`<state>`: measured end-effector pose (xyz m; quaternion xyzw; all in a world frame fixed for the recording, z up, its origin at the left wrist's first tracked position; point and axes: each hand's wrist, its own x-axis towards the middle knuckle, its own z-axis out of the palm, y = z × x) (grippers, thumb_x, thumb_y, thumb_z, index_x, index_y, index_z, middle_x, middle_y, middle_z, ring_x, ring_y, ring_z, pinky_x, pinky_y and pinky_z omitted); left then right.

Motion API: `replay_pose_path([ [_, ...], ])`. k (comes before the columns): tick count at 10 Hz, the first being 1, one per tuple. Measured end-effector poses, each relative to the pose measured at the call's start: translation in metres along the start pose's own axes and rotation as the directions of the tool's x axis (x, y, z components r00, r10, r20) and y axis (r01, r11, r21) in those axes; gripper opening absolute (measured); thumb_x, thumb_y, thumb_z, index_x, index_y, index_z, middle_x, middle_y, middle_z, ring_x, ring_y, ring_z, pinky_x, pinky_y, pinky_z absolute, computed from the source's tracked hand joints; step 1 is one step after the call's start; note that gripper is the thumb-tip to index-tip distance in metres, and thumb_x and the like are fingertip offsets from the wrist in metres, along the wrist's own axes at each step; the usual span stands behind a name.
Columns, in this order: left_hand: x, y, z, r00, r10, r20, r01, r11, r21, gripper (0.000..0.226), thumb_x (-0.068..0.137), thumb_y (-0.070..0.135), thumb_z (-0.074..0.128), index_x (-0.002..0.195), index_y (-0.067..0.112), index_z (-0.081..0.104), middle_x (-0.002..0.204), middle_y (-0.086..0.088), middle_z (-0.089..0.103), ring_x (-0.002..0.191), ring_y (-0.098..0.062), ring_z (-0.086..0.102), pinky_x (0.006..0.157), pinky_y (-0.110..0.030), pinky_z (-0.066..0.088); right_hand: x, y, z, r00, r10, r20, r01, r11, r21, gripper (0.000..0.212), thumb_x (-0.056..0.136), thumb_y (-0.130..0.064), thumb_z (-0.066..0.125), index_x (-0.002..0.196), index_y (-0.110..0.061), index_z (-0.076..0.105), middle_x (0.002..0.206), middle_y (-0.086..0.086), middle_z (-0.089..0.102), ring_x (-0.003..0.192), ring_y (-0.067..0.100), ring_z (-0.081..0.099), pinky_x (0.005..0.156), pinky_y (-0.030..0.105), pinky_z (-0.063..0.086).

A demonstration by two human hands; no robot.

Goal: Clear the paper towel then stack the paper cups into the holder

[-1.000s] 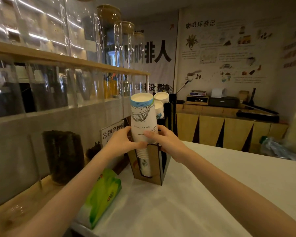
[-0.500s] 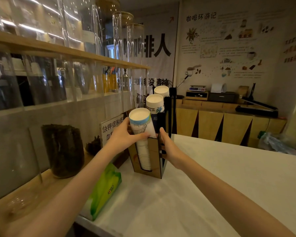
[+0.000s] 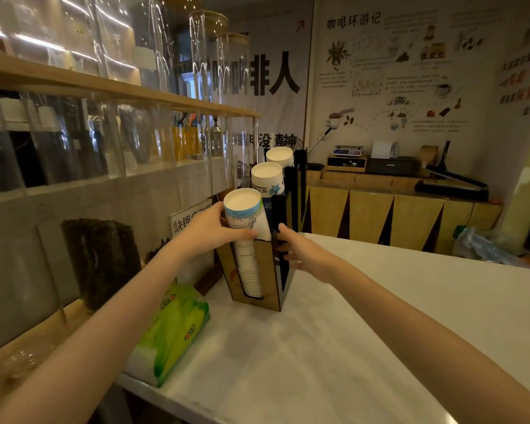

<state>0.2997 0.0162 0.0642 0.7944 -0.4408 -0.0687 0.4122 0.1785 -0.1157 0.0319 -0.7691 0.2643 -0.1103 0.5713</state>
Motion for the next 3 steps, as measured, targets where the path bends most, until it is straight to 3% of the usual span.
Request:
replay_pose_path([
  [1,-0.001,0.018,-0.005,1.000,-0.012,-0.027,0.013,1.000,0.014,0.072,0.070,0.049,0.066,0.129,0.018,0.036,0.122,0.002,0.050,0.101,-0.012,0.045,0.073,-0.022,0.040,-0.014,-0.012,-0.020,0.998,-0.060,-0.025,0.057,0.994,-0.091,0.051,0.096,-0.044,0.030,0.136,-0.015,0.041,0.142,0.013,0.045,0.129,0.029,0.044,0.106,0.042,0.035],
  [2,0.000,0.039,-0.007,0.990,0.004,-0.140,0.012,0.994,0.111,0.089,0.064,0.053,0.070,0.135,0.018,0.029,0.139,-0.006,0.044,0.117,-0.023,0.046,0.091,-0.036,0.043,-0.041,-0.028,-0.050,0.974,-0.207,-0.089,0.195,0.973,-0.125,0.035,0.094,-0.035,0.043,0.122,-0.016,0.053,0.120,0.010,0.062,0.101,0.019,0.062,0.085,0.033,0.050],
  [3,0.001,0.063,-0.006,0.954,0.081,-0.289,-0.032,0.985,0.169,0.097,0.056,0.054,0.075,0.135,0.020,0.029,0.140,-0.007,0.044,0.125,-0.027,0.043,0.102,-0.048,0.040,-0.085,-0.045,-0.085,0.866,-0.428,-0.258,0.412,0.904,-0.116,0.026,0.090,-0.022,0.054,0.115,-0.015,0.058,0.098,0.001,0.069,0.088,0.014,0.068,0.074,0.026,0.057],
])
